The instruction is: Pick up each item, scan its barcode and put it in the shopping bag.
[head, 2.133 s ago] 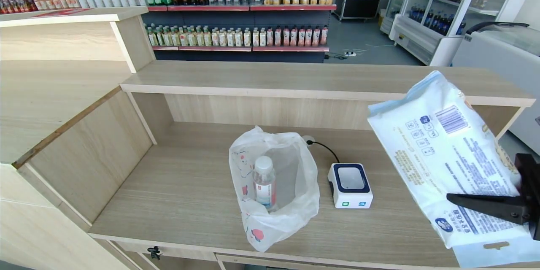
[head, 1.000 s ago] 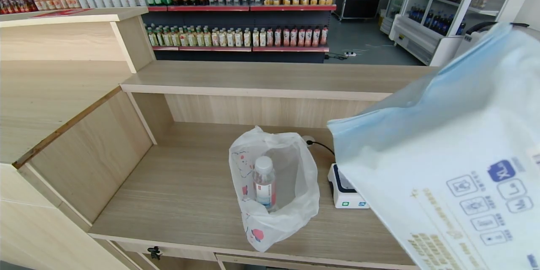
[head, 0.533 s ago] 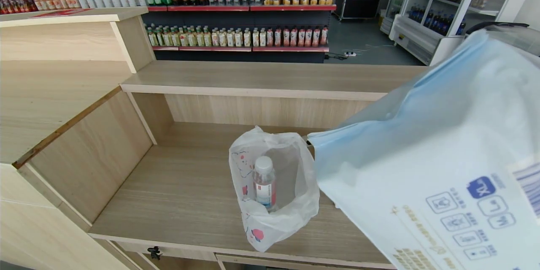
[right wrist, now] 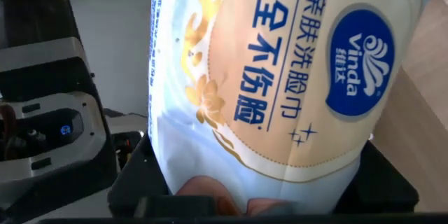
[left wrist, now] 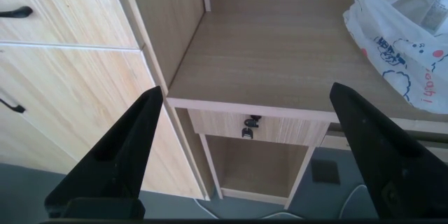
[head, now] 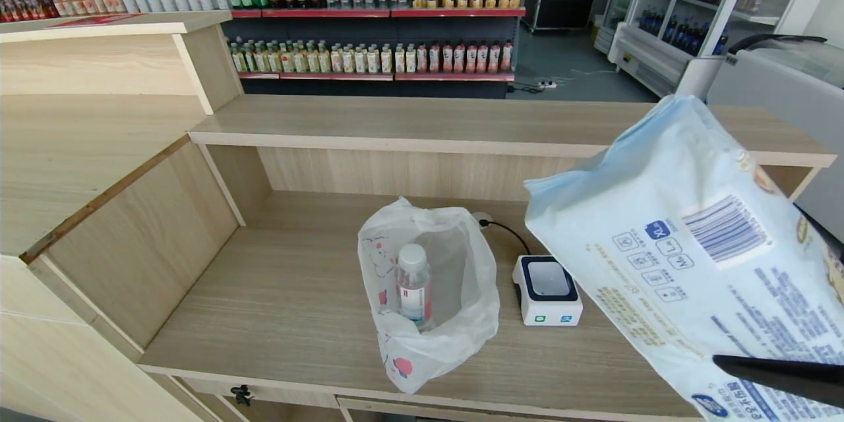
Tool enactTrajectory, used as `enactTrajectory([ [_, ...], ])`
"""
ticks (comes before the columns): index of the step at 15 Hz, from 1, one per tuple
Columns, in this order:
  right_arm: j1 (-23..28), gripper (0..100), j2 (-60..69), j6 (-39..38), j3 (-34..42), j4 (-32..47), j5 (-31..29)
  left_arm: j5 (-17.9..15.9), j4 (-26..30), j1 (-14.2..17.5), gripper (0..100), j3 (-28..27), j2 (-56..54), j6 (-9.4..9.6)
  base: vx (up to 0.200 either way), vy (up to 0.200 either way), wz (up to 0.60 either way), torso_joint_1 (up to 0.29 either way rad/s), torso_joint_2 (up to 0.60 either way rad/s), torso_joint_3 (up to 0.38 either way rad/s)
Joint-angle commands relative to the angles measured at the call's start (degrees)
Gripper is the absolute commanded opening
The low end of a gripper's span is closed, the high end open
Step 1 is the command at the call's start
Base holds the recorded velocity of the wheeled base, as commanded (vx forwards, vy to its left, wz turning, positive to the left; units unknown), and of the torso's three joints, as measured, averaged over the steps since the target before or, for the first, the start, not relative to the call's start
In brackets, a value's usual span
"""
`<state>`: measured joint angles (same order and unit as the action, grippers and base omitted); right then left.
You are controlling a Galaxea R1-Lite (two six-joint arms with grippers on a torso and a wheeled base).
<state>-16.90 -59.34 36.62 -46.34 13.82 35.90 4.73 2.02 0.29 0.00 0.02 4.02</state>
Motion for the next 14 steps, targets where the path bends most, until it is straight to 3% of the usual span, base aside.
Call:
enactTrajectory([
  [1,19.80,0,-2.36,12.86,5.29,-0.82,-1.18,0.02,0.00,0.06,100,0.00,-0.02,0.02,0.000,0.000,0.00,0.000,0.00,0.000],
  [6,35.70,0,-8.16,25.96,5.73,-5.04,-0.48,0.02,0.00,-0.03,100,0.00,-0.02,0.02,0.000,0.000,0.00,0.000,0.00,0.000],
  [9,38.25,0,-11.67,29.91,4.41,-9.34,0.49,0.02,0.00,0.06,100,0.00,-0.02,0.02,0.000,0.000,0.00,0.000,0.00,0.000],
  [14,41.24,0,-20.64,44.85,6.08,-20.42,-1.01,0.02,0.00,0.06,100,0.00,-0.02,0.02,0.000,0.000,0.60,0.000,0.00,0.001],
])
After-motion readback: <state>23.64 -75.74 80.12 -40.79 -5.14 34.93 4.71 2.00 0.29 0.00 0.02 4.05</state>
